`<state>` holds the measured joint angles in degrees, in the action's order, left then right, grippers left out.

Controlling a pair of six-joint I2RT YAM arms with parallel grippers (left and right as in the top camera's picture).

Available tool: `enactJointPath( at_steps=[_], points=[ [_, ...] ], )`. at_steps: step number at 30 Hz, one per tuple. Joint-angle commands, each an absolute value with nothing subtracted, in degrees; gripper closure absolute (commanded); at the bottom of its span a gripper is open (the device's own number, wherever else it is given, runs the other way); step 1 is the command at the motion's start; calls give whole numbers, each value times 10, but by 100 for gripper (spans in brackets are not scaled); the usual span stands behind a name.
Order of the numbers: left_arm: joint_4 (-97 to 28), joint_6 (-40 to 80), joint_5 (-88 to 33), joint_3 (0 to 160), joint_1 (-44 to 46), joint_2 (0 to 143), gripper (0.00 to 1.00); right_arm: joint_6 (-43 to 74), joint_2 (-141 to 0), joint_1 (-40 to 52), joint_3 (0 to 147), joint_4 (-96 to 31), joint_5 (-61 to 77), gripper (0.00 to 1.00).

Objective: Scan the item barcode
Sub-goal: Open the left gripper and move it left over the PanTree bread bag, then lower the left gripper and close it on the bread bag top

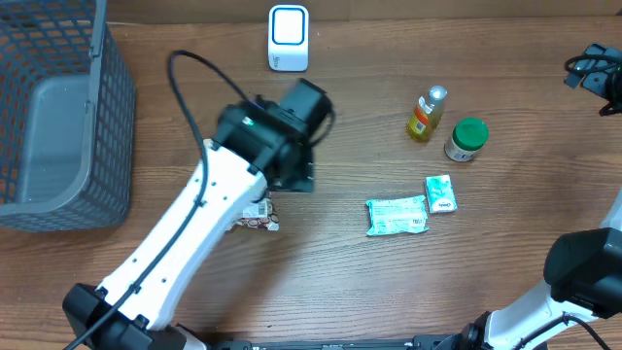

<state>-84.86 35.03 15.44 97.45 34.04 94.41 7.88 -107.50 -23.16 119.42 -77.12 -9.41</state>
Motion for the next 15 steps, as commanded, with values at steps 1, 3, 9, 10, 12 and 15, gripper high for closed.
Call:
enactJointPath(
  at_steps=[1, 3, 9, 10, 12, 15],
  points=[
    [-853, 364, 181, 947, 295, 952, 0, 81, -1072, -232, 1199, -768, -98, 0],
    [-851, 364, 180, 926, 276, 952, 0, 81, -1072, -232, 1199, -768, -98, 0],
    [-814, 364, 183, 828, 226, 952, 4, 81, -1072, -232, 1199, -768, -98, 0],
    [-798, 364, 184, 808, 218, 952, 7, 81, -1072, -232, 1199, -768, -98, 0],
    [-764, 364, 181, 774, 198, 952, 12, 81, -1072, -232, 1199, -768, -98, 0],
    [-717, 360, 167, 738, 167, 952, 14, 81, -1072, -232, 1199, -768, -98, 0]
  ],
)
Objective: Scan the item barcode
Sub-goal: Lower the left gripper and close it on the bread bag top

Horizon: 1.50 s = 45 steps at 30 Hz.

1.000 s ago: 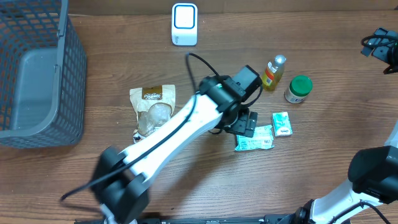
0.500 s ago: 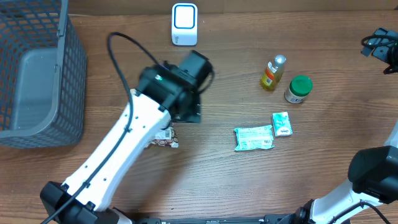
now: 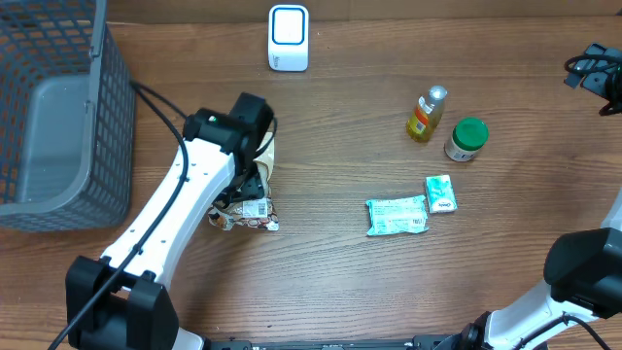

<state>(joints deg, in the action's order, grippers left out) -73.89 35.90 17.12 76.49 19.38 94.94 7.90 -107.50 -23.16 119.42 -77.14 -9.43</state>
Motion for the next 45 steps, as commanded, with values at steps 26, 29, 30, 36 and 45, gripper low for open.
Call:
enactJointPath(
  at_steps=[26, 29, 30, 36, 45],
  points=[
    [-477, 247, -55, 604, 49, 954, 11, 81, -1072, -232, 1199, -768, -98, 0],
    [-485, 247, -95, 597, 50, 954, 12, 81, -1072, -232, 1199, -768, -98, 0],
    [-488, 247, -115, 595, 50, 954, 12, 81, -1072, -232, 1199, -768, -98, 0],
    [-494, 246, -197, 592, 59, 954, 12, 81, -1072, -232, 1199, -768, -98, 0],
    [-494, 242, -217, 595, 101, 954, 8, 81, -1072, -232, 1199, -768, -98, 0]
  ],
)
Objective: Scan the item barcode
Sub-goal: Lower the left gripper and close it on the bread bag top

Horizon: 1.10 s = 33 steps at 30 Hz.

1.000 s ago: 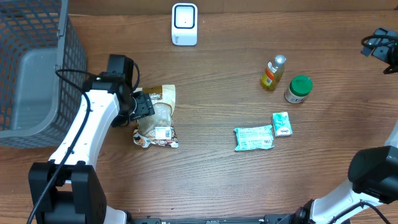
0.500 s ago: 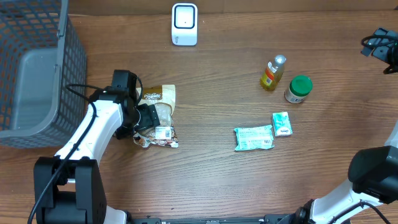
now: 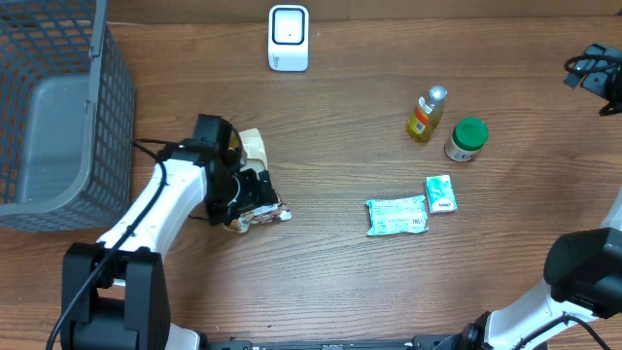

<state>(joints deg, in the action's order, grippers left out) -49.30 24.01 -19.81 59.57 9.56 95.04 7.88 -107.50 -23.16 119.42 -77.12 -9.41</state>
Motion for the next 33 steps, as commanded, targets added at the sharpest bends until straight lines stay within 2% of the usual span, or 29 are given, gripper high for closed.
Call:
enactJointPath(
  at_steps=[1, 9, 14, 33],
  points=[
    [-496, 242, -218, 598, 97, 954, 9, 81, -1072, -232, 1199, -768, -98, 0],
    [-502, 242, -222, 642, 38, 954, 8, 81, -1072, -232, 1199, -768, -98, 0],
    [-461, 245, -200, 646, 7, 954, 8, 81, -1072, -232, 1199, -768, -98, 0],
    [-417, 268, -145, 645, -7, 1032, 8, 81, -1072, -232, 1199, -768, -98, 0]
  ],
)
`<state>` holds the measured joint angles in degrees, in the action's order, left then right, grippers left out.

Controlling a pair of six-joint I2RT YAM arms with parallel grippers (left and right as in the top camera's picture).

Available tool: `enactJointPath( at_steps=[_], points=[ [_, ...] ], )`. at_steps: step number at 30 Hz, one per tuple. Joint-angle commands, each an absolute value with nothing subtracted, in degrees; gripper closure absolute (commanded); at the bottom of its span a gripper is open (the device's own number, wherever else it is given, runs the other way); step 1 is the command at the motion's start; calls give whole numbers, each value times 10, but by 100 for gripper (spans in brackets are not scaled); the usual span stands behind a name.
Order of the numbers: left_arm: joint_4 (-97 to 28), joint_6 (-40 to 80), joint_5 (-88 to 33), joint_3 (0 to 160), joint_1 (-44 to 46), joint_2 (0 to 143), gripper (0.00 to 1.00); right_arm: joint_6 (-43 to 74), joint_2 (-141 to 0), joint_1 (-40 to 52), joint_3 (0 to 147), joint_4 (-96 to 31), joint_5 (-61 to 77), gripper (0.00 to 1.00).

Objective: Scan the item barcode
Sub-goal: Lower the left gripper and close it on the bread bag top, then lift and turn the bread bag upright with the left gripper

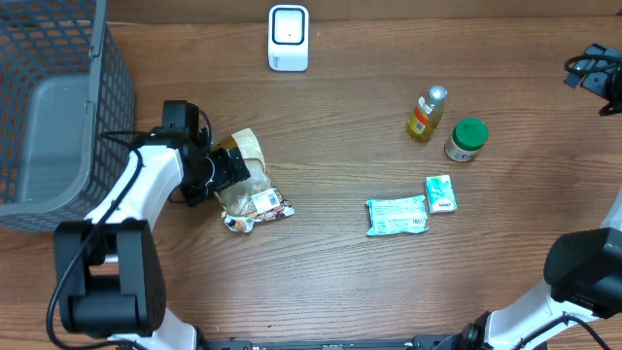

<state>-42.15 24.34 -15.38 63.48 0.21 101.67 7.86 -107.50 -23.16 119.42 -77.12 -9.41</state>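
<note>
A crumpled tan and white snack packet (pixel 251 183) lies on the wooden table, left of centre, with a barcode label (pixel 263 201) facing up near its lower end. My left gripper (pixel 229 163) sits low at the packet's upper left edge, touching or nearly touching it; its jaws are hidden under the black wrist. The white barcode scanner (pixel 289 37) stands at the far edge, well above the packet. At the far right edge my right gripper (pixel 589 66) is only partly in view.
A grey mesh basket (pixel 109 117) fills the far left corner, just behind my left arm. On the right stand a small yellow bottle (pixel 426 115) and a green-lidded jar (pixel 466 139), with two teal packs (pixel 397 216) (pixel 441 193) lying below them.
My left gripper was over the packet's middle and is now further left, at its upper left edge. More of the packet shows, and it lies in nearly the same spot.
My left wrist was high over the table right of the packet, which was mostly hidden. Then it was lower and on the packet's upper part. Later it covered the packet's middle, and now it sits at the left edge with the barcode label showing.
</note>
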Motion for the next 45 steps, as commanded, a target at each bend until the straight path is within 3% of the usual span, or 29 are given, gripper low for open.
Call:
enactJointPath(
  at_steps=[1, 15, 40, 45],
  points=[
    [-416, 279, -145, 645, -10, 1035, 9, 81, -1072, -232, 1199, -768, -98, 0],
    [-411, 305, -146, 644, -15, 1039, 24, 81, -1072, -232, 1199, -768, -98, 0],
    [-355, 317, -118, 589, -13, 1080, 27, 81, -1072, -232, 1199, -768, -98, 0],
    [-361, 313, -121, 589, -13, 1103, 43, 81, -1072, -232, 1199, -768, -98, 0]
  ],
)
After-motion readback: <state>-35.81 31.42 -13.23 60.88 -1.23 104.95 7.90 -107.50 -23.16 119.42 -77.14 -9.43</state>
